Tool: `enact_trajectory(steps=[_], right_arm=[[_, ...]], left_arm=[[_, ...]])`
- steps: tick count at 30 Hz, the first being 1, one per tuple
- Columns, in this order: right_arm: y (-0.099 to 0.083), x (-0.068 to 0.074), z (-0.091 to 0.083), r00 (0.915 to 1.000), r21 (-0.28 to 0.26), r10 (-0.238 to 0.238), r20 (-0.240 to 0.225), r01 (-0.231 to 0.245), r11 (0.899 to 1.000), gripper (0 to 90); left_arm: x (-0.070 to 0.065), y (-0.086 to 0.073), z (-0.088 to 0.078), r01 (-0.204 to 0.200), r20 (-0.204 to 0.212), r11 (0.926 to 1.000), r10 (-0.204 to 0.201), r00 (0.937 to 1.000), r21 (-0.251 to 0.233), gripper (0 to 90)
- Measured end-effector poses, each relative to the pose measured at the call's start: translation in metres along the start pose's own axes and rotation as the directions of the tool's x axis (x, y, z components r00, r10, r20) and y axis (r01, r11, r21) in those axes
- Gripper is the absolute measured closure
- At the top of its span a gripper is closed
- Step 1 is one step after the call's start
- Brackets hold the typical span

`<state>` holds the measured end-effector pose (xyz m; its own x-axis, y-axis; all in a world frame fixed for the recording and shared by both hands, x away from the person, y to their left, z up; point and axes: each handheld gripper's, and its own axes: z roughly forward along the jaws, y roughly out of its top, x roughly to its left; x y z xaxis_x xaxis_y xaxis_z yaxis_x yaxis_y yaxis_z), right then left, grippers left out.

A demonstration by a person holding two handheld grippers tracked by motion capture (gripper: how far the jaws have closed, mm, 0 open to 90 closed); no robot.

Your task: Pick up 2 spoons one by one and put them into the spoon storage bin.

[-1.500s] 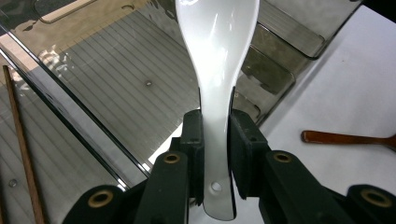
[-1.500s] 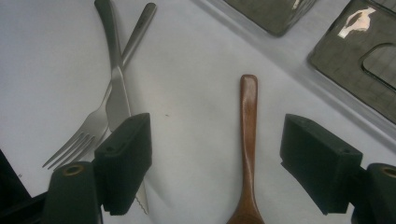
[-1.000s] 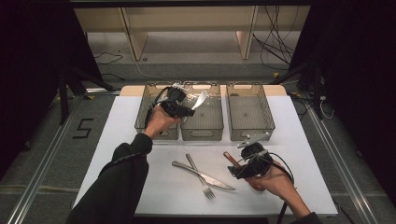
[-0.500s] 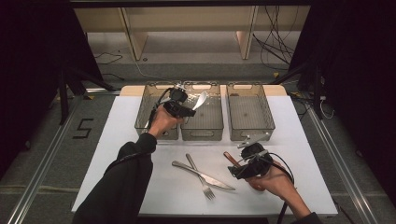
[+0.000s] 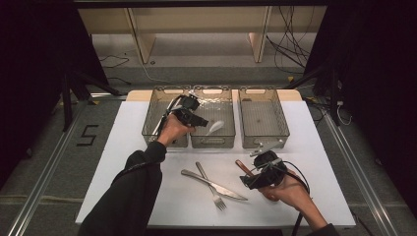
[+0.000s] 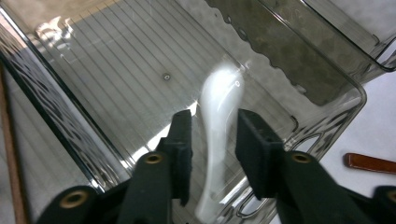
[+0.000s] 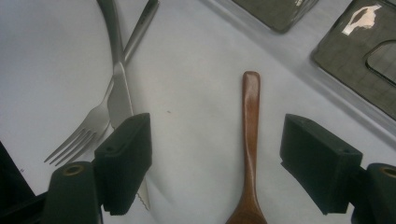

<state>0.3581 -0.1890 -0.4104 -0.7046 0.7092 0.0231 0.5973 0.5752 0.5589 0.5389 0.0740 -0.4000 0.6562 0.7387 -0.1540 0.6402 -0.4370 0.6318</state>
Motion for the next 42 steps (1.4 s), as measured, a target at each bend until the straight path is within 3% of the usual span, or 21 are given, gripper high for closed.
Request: enact_trajectory(steps=[5,7,16,24,27,30,35,42], right_arm=[[0.0,-0.001,-0.001,1.0,-0.004,0.004,0.003,-0.004,1.0,26.0],[0.0,-0.001,-0.001,1.0,-0.004,0.008,0.004,-0.008,1.0,26.0],[-0.001,-0.004,-0.001,0.9999,0.011,0.016,0.004,-0.016,1.0,25.8],[-0.002,-0.008,0.0,0.9995,0.031,0.031,0.011,-0.032,0.999,25.7],[-0.003,-0.009,0.001,0.9995,0.04,0.03,0.011,-0.031,0.999,25.7],[-0.003,-0.01,0.003,0.9994,0.048,0.033,0.015,-0.033,0.998,25.7],[-0.004,-0.011,0.004,0.9992,0.058,0.034,0.023,-0.035,0.998,25.9],[-0.005,-0.014,0.007,0.9991,0.079,0.03,0.03,-0.032,0.996,26.0]], left_arm=[[-0.007,0.0,-0.012,0.004,0.047,0.9997,-0.003,0.9989,-0.025,45.0],[-0.011,-0.003,-0.018,-0.03,0.065,0.9994,0.031,0.9974,-0.018,40.2],[-0.024,-0.021,-0.05,-0.058,0.127,0.9901,0.074,0.9892,-0.128,26.1],[-0.033,-0.047,-0.075,-0.088,0.135,0.9824,0.111,0.9846,-0.165,23.2],[-0.033,-0.056,-0.083,-0.082,0.144,0.98,0.109,0.9835,-0.181,23.1],[-0.033,-0.062,-0.087,-0.092,0.127,0.9794,0.116,0.9851,-0.18,22.8],[-0.034,-0.072,-0.09,-0.107,0.133,0.9827,0.127,0.9828,-0.151,21.8],[-0.037,-0.089,-0.096,-0.107,0.128,0.9805,0.129,0.9834,-0.165,21.7]])
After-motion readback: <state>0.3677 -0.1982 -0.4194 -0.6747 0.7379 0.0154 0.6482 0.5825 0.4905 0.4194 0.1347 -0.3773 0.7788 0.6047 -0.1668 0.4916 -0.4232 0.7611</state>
